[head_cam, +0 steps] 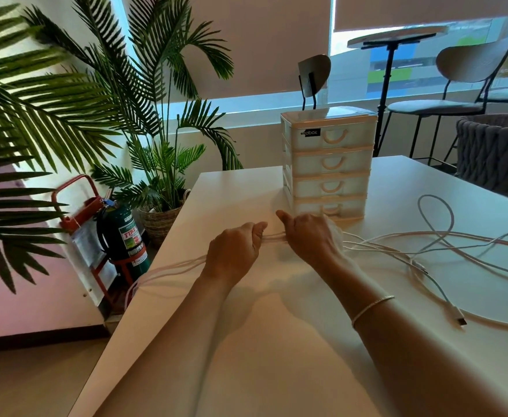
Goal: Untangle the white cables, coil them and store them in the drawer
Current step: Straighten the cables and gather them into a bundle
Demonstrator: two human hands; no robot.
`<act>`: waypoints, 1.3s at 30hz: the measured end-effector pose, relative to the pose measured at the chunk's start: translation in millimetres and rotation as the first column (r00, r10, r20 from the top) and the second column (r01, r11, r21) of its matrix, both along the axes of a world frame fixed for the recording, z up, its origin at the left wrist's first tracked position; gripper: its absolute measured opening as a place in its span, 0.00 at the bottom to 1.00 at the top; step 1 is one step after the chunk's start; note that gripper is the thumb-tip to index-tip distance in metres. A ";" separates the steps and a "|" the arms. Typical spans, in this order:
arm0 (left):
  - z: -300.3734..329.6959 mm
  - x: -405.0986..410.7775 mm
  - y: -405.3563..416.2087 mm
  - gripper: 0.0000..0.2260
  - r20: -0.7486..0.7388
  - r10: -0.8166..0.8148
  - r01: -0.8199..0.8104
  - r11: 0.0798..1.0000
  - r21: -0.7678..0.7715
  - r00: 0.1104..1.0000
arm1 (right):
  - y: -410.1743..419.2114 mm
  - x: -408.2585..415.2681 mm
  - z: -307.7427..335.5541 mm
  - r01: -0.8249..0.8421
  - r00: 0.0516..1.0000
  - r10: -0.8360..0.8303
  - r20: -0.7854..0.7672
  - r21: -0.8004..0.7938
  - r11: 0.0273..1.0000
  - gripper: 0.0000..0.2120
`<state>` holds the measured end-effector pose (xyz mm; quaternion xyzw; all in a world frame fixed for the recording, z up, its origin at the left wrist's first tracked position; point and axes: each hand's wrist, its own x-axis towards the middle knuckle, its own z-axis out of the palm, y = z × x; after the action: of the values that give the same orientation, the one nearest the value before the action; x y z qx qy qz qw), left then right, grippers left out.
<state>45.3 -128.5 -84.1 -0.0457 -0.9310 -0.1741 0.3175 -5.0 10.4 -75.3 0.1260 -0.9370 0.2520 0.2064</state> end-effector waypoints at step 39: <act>0.2 30.8 -80.5 0.21 0.308 0.291 -0.248 0.954 -0.171 0.906 | 24.7 9.3 9.9 -0.061 0.992 0.031 0.118 0.252 0.966 0.21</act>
<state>76.1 -209.1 -83.9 0.0931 -0.9775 -0.0737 0.1746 4.3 35.1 -65.4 0.1587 -0.9686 0.1411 0.1291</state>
